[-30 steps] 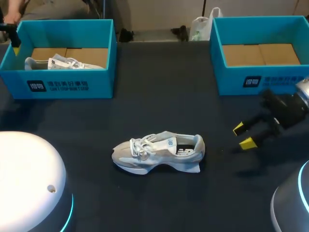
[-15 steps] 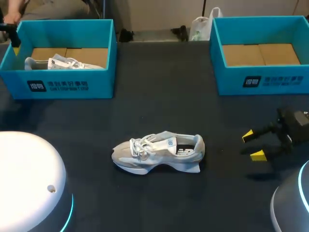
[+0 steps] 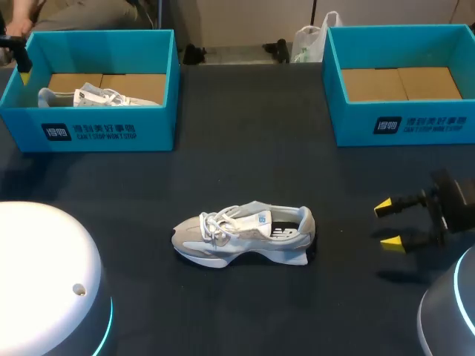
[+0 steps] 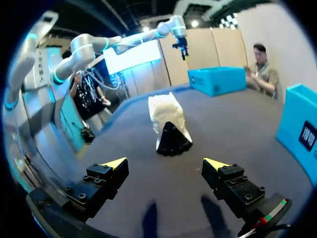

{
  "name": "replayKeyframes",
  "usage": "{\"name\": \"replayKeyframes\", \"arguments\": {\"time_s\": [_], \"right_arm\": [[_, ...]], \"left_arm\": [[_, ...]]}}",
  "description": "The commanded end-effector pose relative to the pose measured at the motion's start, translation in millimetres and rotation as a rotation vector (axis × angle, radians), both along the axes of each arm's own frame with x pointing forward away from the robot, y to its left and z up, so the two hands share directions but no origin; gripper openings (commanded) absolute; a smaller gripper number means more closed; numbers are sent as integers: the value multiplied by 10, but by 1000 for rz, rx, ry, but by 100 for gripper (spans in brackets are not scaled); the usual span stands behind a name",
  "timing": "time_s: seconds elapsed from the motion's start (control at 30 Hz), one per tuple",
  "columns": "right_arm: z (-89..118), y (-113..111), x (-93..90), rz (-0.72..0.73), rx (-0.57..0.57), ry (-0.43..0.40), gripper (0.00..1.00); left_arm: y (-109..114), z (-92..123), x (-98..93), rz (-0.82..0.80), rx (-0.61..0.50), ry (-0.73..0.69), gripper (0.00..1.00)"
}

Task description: Take the shoe out of the shoebox, open the shoe tongue, remove and reinsert the insole, then place the shoe into the shoebox

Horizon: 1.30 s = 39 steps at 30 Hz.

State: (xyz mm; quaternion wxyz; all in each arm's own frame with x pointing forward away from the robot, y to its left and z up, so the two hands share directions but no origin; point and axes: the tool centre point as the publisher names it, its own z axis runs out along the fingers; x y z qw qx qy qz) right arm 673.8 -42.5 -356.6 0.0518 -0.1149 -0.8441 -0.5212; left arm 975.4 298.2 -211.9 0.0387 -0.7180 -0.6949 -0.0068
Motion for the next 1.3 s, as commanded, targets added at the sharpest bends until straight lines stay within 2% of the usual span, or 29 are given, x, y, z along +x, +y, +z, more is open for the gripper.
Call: {"name": "replayKeyframes", "arguments": {"time_s": [0.03,0.4,0.63,0.83,0.87,1.23,1.3], "right_arm": [[-157,-37,-34,-48,31,-152,100],[-173,-16,-38,-23,37,-156,100],[-280,244,21,22,39,-172,100],[-346,440,36,-3,23,-205,100],[-354,452,31,-38,2,-216,100],[-354,452,31,-38,2,-216,100],[-407,587,48,-18,-20,-199,100]], "left_arm": [[-1,3,-10,0,2,-2,100],[-1,3,-10,0,2,-2,100],[-1,3,-10,0,2,-2,100],[-1,3,-10,0,2,-2,100],[-1,3,-10,0,2,-2,100],[-1,3,-10,0,2,-2,100],[-1,3,-10,0,2,-2,100]]}}
